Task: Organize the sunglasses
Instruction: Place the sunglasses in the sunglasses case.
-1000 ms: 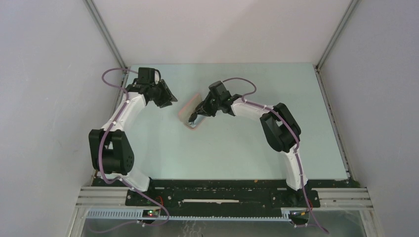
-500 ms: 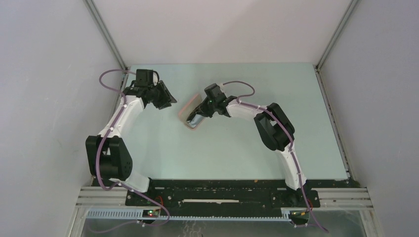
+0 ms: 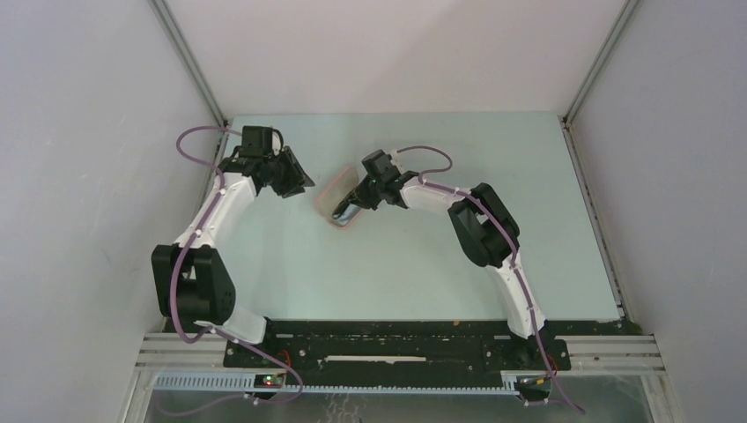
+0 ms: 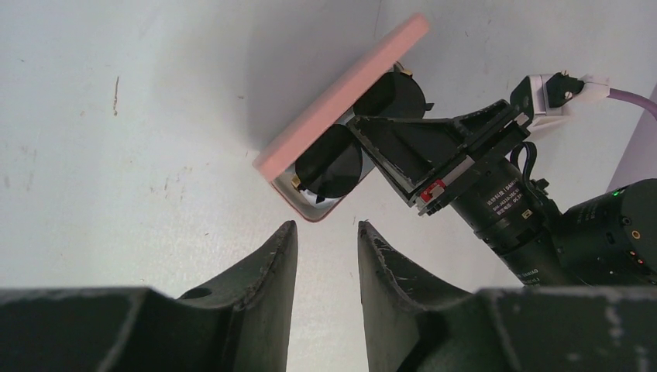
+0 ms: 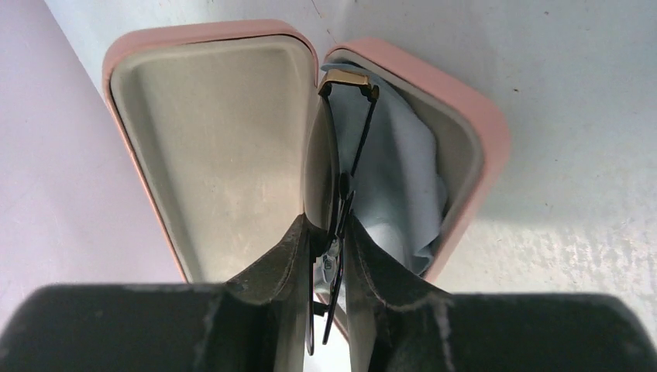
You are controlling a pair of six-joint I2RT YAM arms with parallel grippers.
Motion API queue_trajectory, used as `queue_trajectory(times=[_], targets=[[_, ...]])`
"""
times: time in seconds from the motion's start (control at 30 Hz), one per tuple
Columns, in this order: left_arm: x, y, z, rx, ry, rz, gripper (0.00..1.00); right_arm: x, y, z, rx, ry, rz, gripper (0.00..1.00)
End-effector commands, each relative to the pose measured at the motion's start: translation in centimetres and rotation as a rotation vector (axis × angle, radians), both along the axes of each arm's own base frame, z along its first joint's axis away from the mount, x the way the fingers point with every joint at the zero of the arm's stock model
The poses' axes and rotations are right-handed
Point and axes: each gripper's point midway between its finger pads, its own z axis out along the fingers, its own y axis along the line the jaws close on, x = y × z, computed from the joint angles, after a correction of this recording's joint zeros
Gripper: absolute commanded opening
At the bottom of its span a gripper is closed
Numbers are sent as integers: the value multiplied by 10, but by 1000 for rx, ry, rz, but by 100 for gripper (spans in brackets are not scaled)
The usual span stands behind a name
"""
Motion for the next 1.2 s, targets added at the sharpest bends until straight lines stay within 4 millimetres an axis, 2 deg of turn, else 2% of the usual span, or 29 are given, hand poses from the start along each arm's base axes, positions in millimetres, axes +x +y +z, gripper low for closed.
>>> queue_trajectory(times=[0.0, 0.2, 0.33, 0.5, 0.93, 1.17], targets=[[-6, 3, 4, 0, -25, -17, 39, 9, 8, 10, 18, -28, -22, 27], [-8, 2, 2, 0, -21, -18, 40, 6, 9, 4, 22, -15, -14, 30], [-8, 2, 2, -1, -24, -20, 40, 2, 9, 2, 28, -11, -7, 43], [-9, 0, -2, -14, -18, -25, 39, -2, 5, 6, 30, -18, 0, 49], [-8, -2, -2, -26, -24, -26, 39, -22, -21, 22, 32, -15, 17, 52], [-3, -4, 3, -35, -36, -27, 39, -19, -30, 32, 28, -52, 41, 49]])
